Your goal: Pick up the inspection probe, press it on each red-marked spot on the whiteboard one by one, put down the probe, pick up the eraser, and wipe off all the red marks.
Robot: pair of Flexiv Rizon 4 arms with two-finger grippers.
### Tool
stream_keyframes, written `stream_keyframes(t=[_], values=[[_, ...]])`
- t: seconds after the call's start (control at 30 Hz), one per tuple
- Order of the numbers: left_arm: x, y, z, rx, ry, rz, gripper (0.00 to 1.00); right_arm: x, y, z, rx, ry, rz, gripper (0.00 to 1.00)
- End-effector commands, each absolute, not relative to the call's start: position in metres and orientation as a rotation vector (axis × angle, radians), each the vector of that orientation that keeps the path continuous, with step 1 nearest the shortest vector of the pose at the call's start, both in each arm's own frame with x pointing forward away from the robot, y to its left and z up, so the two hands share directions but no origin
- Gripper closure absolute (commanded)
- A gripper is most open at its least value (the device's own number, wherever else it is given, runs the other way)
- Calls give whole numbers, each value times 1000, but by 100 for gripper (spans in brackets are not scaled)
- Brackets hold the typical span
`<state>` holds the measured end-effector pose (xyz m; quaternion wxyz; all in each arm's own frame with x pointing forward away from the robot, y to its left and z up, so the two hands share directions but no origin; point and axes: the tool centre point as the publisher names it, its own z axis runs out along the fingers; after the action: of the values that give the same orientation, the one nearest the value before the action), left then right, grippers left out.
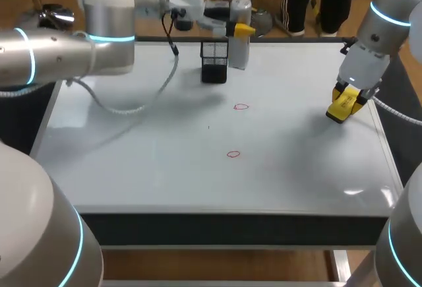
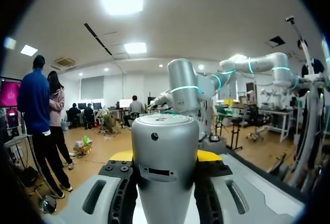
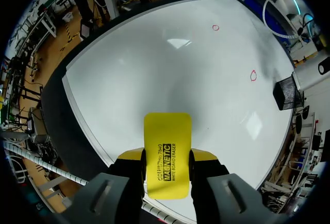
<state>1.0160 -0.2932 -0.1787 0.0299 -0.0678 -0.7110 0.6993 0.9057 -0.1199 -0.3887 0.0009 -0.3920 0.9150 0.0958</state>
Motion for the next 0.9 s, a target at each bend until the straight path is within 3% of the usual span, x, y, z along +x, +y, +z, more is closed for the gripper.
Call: stream_keyframes(t=[0.03,0.9], values=[[1036,-299,-167,-320,-2132,2086,100,906,-121,-388,-1235,2874,297,100],[1108,-325,-145,-395,-2135,2038,100,906,-121,-388,-1235,2874,297,100]])
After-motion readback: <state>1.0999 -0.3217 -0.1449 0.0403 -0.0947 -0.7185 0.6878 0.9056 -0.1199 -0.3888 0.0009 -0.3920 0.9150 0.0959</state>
